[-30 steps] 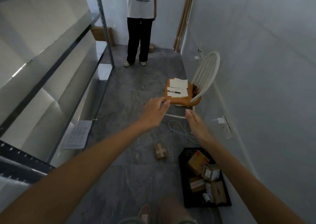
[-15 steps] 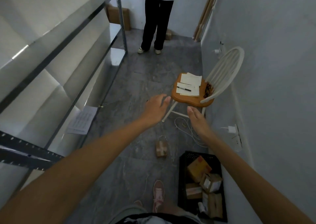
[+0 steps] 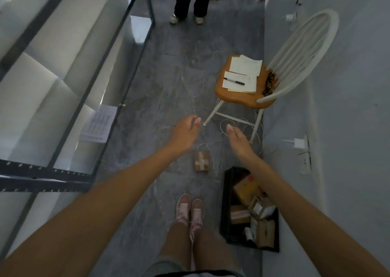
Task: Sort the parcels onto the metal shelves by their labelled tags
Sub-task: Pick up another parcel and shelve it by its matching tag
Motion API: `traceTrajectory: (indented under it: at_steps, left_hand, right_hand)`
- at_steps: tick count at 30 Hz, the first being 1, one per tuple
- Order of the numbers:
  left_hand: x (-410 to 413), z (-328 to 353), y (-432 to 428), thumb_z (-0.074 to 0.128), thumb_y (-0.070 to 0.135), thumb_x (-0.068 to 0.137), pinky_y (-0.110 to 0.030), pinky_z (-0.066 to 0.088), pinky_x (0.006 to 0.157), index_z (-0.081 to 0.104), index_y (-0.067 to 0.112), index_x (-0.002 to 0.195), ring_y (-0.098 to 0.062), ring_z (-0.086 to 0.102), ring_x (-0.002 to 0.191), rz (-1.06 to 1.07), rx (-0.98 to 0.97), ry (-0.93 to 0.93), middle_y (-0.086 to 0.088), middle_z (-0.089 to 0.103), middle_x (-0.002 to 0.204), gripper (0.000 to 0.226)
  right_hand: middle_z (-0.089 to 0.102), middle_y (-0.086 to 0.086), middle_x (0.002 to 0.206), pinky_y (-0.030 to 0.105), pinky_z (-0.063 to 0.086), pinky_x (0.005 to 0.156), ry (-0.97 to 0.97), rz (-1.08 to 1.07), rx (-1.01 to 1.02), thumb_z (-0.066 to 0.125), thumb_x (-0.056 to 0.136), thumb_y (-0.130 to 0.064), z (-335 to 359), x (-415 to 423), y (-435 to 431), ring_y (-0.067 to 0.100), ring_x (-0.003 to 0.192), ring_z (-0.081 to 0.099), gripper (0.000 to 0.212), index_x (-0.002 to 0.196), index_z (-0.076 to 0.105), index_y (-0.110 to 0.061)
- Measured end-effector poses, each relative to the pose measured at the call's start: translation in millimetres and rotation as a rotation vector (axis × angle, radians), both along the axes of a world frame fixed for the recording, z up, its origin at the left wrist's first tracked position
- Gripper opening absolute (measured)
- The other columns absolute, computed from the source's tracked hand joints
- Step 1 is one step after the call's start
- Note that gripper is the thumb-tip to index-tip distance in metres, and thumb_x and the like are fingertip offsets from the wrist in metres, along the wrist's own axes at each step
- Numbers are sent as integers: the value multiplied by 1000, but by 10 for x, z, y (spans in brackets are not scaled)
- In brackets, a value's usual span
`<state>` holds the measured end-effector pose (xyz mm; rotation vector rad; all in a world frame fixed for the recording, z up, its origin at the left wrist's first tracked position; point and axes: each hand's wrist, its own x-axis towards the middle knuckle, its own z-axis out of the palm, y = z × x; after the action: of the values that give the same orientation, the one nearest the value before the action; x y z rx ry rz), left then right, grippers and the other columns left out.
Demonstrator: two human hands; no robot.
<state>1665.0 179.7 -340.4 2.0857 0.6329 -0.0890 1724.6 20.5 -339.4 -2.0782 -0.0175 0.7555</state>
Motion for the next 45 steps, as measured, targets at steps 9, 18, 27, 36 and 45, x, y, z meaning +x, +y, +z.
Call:
traceTrajectory:
  at_steps: [9,18,27,36,45]
  left_hand:
    - [306,-1476,269,36,24,100,-27,33,101,46,5,134,-25,46,127,55,-88,129,-13,50,137,40]
    - [480,-4213,318,35,19,100,-28,33,103,42,8,137,-25,44,129,75,-227,245,-12,46,141,39]
    - [661,-6413,106,38,4,97,-27,24,106,18,4,146,-27,30,139,8,-395,555,-16,26,153,53]
    - [723,-7124,-25,56,18,84,-43,48,98,58,12,122,-28,60,109,280,-531,518,-8,62,124,39]
    - [898,-4527,302,43,-9,86,-31,45,80,63,1,110,-25,61,100,453,-551,266,-9,66,108,33]
  right_hand:
    - [43,8,143,32,31,104,150,-137,-38,30,99,-43,-1500,332,163,24,131,41,52,138,42,-11]
    - [54,11,130,39,38,103,245,-165,-114,30,99,-42,-4282,641,472,27,119,51,49,128,52,-8]
    - [51,21,130,33,38,86,332,-28,-462,31,99,-30,-6898,1022,449,32,111,52,45,128,47,1]
    - [51,19,133,38,43,95,388,-119,-389,29,99,-29,-6938,859,663,35,117,51,43,131,44,-5]
    - [65,8,107,41,54,83,266,-305,-144,33,95,-2,-4419,1059,702,32,93,62,38,118,61,-11]
